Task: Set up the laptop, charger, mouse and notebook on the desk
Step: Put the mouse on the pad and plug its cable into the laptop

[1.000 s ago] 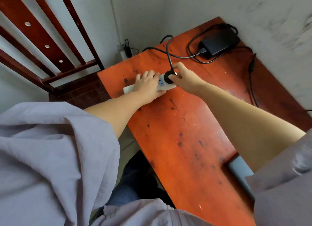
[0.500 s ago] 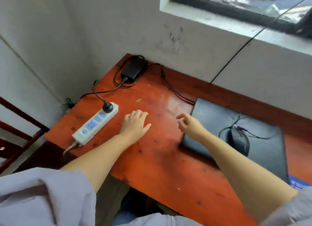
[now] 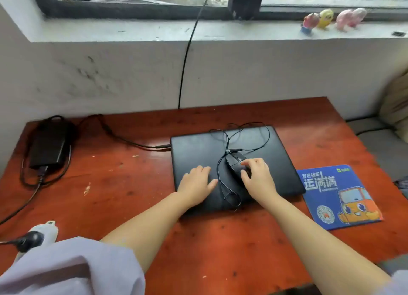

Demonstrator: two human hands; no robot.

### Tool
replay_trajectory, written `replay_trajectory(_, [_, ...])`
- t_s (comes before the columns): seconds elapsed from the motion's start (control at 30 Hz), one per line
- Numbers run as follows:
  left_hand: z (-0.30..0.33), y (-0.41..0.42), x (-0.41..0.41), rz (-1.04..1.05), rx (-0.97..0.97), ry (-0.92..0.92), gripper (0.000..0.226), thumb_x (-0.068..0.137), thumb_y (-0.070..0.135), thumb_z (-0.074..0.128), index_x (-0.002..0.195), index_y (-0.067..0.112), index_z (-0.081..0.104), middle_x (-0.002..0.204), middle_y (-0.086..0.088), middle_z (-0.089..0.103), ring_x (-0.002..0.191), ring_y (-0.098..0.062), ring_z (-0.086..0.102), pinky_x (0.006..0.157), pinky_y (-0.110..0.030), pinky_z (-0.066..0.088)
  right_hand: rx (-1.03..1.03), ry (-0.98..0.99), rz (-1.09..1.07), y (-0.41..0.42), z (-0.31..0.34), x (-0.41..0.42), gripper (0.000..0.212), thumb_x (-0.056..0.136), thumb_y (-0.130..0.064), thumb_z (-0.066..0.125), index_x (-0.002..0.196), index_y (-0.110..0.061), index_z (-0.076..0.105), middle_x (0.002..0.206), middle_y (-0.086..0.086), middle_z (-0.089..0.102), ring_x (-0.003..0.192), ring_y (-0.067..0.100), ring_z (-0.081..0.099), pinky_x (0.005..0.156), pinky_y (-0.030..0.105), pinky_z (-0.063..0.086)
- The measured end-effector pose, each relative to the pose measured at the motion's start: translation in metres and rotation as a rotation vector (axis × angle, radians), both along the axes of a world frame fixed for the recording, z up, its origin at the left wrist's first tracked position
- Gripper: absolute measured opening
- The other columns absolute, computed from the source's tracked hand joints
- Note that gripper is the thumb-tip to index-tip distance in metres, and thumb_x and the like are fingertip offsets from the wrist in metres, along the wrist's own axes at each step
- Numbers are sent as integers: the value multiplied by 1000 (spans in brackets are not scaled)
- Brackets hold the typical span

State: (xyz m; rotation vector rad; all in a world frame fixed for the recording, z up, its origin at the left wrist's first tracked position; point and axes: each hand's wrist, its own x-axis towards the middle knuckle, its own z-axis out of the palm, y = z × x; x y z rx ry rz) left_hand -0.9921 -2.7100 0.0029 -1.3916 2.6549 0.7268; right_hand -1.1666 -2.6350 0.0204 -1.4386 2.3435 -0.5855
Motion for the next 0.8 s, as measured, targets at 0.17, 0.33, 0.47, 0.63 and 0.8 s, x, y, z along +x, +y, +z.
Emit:
replay_trajectory(0.17, [-2, -18, -53, 61, -11, -6, 37, 93, 36, 45, 115, 6, 48, 119, -13, 52, 114, -31, 49, 89, -43, 42, 117, 44, -71, -8, -15, 4, 41, 82, -37, 64, 114, -21, 45, 120, 1, 45, 110, 22, 44, 85, 39, 42])
replay_trajectory(0.33, [-5, -44, -77, 16, -20, -146, 30, 90, 21, 50, 115, 4, 53, 122, -15, 53, 115, -33, 51, 89, -40, 44, 122, 14, -71, -12, -24, -1, 41, 81, -34, 64, 113, -22, 41, 119, 3, 47, 109, 24, 44, 86, 38, 40])
replay_trajectory(0.47, [-5, -57, -81, 100, 59, -52, 18, 88, 11, 45, 102, 4, 54, 110, -19, 62, 101, -39, 59, 75, -38, 45, 46, 15, -89, -4, -24, -15, 39, 81, -30, 64, 113, -19, 43, 117, 3, 49, 108, 24, 44, 84, 37, 42])
replay_trajectory(0.63, [-1, -56, -118, 356, 603, 381, 18, 90, 1, 32, 98, 12, 45, 76, -14, 56, 48, -25, 52, 42, -23, 46, -1, 44, -156, 19, -13, -64, 40, 80, -29, 65, 113, -19, 45, 117, 1, 50, 107, 23, 45, 85, 37, 41])
replay_trajectory(0.8, [16, -37, -205, 515, 850, 647, 14, 94, 2, 27, 89, 7, 40, 69, -17, 52, 45, -24, 51, 33, -21, 45, -23, 85, -254, 58, -4, -139, 39, 79, -27, 66, 111, -19, 46, 113, 2, 50, 104, 24, 45, 82, 32, 37])
